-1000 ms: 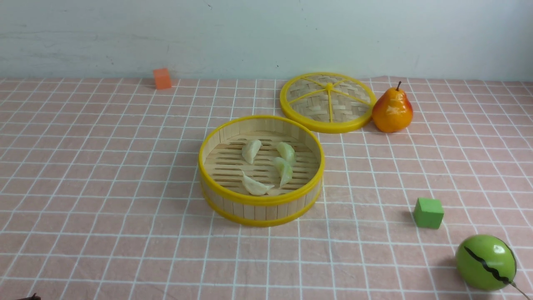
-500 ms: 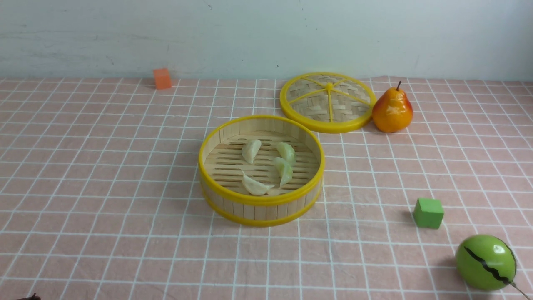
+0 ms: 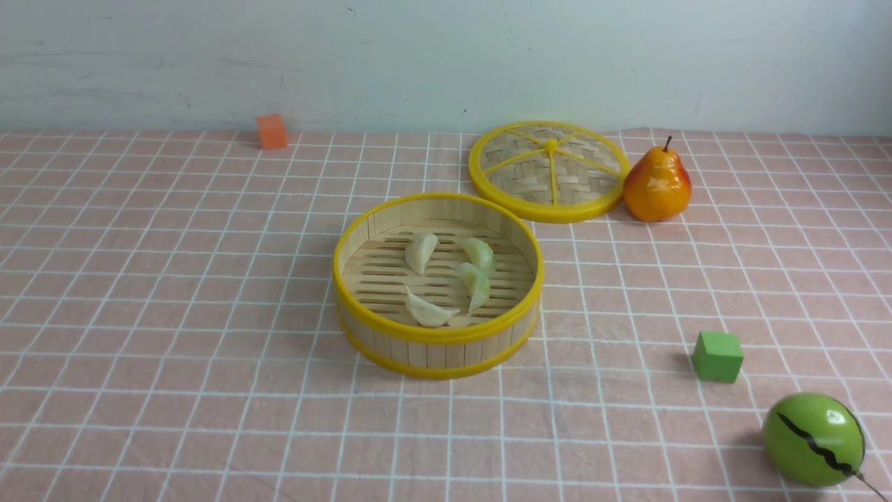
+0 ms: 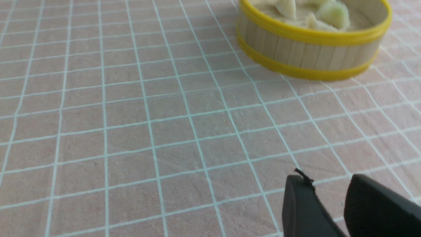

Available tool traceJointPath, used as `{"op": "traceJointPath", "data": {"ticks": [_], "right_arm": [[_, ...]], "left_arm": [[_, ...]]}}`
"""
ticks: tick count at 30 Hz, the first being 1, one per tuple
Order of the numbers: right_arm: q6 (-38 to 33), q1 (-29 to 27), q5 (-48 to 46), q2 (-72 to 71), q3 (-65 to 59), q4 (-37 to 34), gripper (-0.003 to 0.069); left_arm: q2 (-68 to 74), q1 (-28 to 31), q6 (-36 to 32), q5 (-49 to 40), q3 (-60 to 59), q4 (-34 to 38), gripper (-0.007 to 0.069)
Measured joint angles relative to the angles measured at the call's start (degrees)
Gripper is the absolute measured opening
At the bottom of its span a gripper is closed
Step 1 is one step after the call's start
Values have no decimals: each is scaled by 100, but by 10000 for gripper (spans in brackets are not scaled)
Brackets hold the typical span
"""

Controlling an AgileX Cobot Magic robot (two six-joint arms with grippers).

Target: Put the dumplings into the steamer on the table with the pink tablecloth.

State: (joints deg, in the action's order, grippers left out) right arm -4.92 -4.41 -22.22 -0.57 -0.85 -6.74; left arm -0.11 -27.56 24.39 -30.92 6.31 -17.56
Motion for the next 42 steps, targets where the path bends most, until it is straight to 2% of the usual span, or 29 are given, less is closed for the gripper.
{"op": "traceJointPath", "data": {"ticks": [2,4,9,14,20,28,42], "right_arm": [[0,0,-6,0,0,0,41],[0,0,-5,0,0,0,44],[0,0,-5,0,0,0,52],[0,0,-5,0,0,0,59],[0,0,-5,0,0,0,67],[0,0,-5,0,0,0,78],[0,0,-5,0,0,0,97]], "left_arm": [[-40,152,42,80,-86,91,193],[-53,580,102,358,-285,310,159],[-53,1358,44,919,-714,712,-12],[-53,1588,-360,920,-793,1108,-14],[-53,1596,-912,895,-798,1190,-14],[-53,2039,-952,888,-798,1348,-14],[-53,2051,-953,883,-798,1382,-14]]}}
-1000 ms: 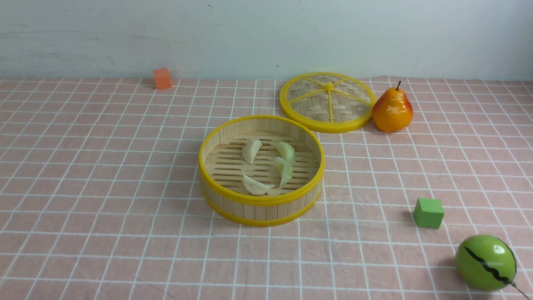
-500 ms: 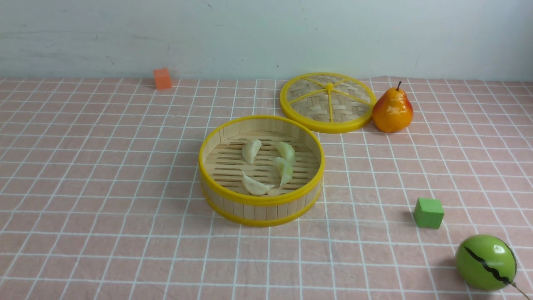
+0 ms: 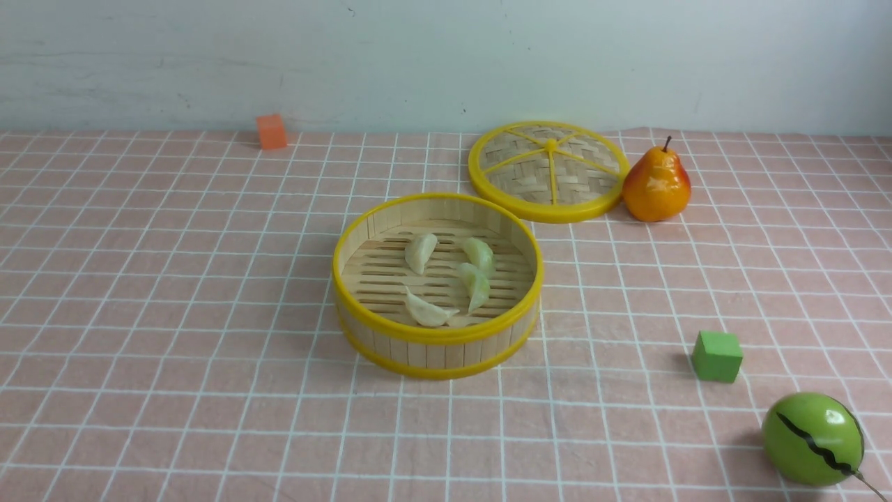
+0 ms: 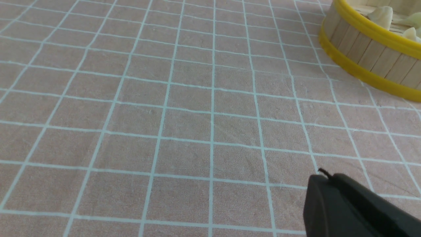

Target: Put the dumplings into the steamer on the table with the pink tablecloth.

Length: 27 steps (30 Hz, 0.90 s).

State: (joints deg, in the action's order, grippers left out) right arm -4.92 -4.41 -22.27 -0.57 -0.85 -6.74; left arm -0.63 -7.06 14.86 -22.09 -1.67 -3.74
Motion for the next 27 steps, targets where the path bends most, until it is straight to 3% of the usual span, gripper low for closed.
{"op": "traceJointPath", "data": {"ticks": [27], "right_arm": [[0,0,0,0,0,0,127]], "left_arm": [[0,0,0,0,0,11,-14]]}}
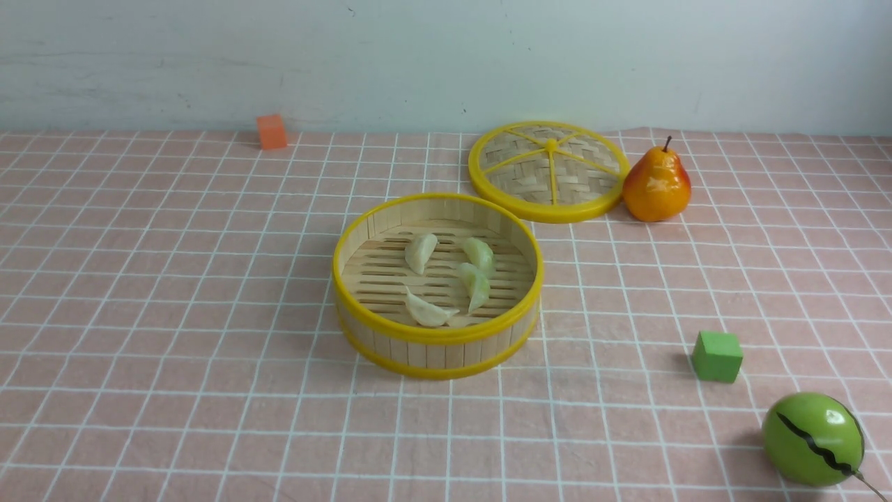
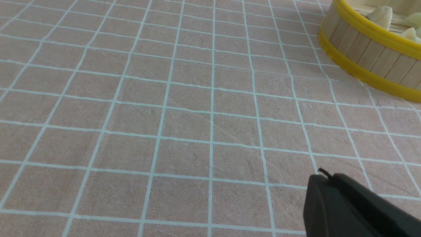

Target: Put the dumplings into the steamer on the table with the pink tablecloth.

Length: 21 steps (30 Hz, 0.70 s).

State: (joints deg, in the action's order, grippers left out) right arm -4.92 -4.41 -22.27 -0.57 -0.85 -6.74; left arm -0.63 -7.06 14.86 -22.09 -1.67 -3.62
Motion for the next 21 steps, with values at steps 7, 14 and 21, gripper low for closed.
{"op": "traceJointPath", "data": {"ticks": [7,14,21], "right_arm": [[0,0,0,0,0,0,137],[0,0,0,0,0,0,144],[0,0,0,0,0,0,153]], "left_arm": [[0,0,0,0,0,0,-14],[0,0,0,0,0,0,-14],[0,0,0,0,0,0,-14]]}}
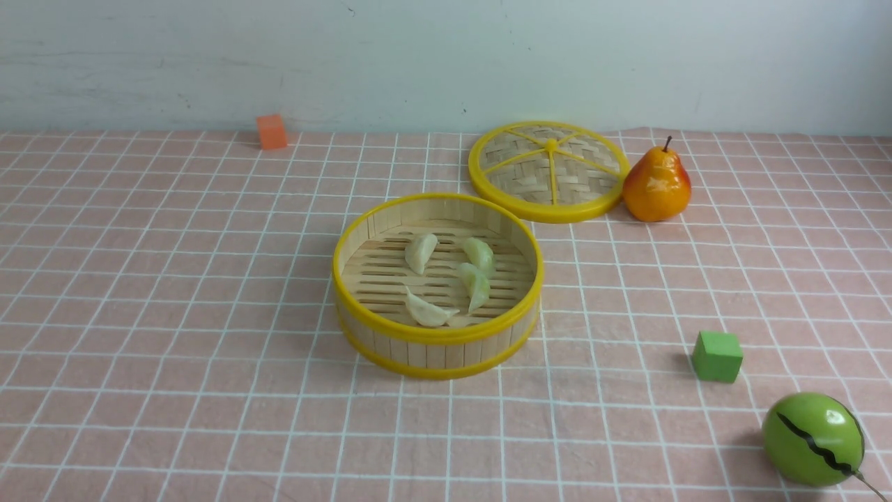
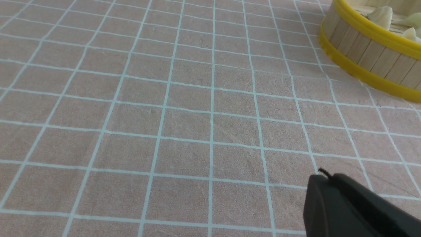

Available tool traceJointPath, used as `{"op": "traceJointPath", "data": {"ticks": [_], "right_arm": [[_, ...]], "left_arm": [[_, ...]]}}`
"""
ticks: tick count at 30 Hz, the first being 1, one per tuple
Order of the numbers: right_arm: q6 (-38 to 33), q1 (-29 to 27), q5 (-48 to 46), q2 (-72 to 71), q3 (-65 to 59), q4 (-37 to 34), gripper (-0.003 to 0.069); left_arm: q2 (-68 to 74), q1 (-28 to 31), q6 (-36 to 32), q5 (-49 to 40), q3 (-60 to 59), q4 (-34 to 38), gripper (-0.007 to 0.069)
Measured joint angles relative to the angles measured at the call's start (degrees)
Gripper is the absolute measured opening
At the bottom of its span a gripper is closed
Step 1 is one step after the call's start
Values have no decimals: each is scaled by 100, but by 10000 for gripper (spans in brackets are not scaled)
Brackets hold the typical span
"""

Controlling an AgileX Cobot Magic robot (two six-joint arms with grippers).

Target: Put the dumplings into the steamer on the table with the pink tablecloth.

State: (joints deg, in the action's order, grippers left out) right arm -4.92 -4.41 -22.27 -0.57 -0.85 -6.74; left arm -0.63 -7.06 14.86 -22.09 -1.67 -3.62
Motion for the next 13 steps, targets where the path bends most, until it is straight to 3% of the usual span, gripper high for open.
{"op": "traceJointPath", "data": {"ticks": [13], "right_arm": [[0,0,0,0,0,5,176]], "left_arm": [[0,0,0,0,0,0,-13]]}}
